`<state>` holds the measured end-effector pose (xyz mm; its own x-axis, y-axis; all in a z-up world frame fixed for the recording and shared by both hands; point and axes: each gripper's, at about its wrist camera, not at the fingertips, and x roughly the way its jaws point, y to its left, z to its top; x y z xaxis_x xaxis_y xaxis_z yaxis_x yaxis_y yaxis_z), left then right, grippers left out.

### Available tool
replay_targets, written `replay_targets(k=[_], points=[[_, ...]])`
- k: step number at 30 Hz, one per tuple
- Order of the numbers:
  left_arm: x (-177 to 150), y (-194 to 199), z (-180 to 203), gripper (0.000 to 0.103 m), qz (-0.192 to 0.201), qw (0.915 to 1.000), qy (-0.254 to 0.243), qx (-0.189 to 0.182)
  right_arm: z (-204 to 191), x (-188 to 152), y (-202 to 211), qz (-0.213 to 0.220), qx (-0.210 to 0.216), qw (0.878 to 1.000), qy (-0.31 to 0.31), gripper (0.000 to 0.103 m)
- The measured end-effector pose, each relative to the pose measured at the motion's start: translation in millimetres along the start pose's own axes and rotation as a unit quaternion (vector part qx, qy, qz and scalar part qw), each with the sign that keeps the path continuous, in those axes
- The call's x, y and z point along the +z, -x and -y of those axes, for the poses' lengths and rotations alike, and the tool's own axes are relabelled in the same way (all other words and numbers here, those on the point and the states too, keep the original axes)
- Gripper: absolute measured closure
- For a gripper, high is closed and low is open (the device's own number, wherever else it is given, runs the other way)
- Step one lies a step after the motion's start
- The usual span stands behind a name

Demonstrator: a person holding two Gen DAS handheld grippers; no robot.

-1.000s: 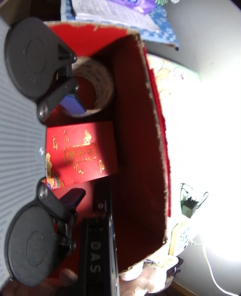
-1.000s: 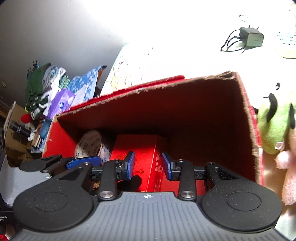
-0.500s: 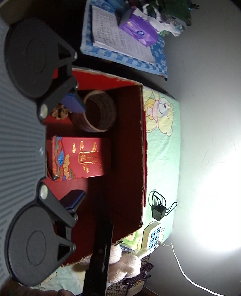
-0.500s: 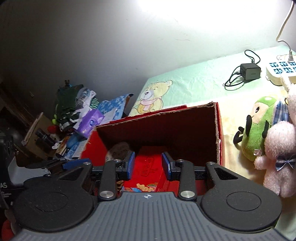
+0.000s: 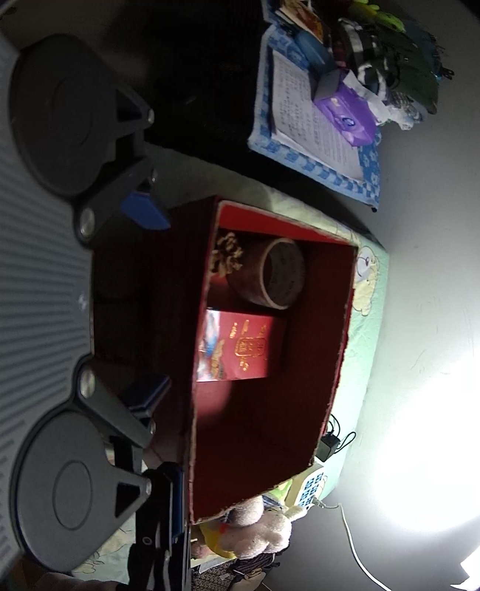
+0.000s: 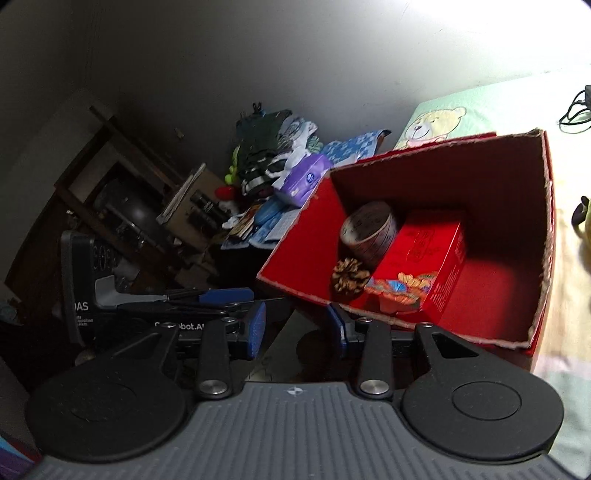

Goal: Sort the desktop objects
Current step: 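Withdraw the right gripper and reach down toward the beige strap, then grasp the beige strap with red fabric using the right gripper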

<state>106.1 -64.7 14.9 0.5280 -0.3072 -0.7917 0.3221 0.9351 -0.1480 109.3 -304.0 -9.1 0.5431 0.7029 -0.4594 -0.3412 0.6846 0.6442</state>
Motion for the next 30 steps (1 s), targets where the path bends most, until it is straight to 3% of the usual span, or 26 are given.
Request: replay_targets(k=[5,10,16,30], points=[[-27.3,-5.1,9.8,0.016,-0.019,0.9996,-0.015,-0.015,13.3,-24.1,-11.2,-0.047,-0.014,0.999,-0.015,0.062],[-45.3,-15.4,26.1,0.016,-0.035,0.9982,-0.039,-0.031,41.7,-38.6,-24.7,-0.08,-0.026,0.992,-0.091,0.062],[-54.3,-35.2,34.6,0.016,-0.062,0.9965,-0.042,-0.037,61.1,-50.0,-32.8,-0.094,-0.032,0.984,-0.148,0.062],[-59.8,-79.9,41.4,0.013,-0.105,0.9929,-0.046,-0.031,67.8,-55.4,-40.1,-0.1,-0.033,0.979,-0.173,0.059]])
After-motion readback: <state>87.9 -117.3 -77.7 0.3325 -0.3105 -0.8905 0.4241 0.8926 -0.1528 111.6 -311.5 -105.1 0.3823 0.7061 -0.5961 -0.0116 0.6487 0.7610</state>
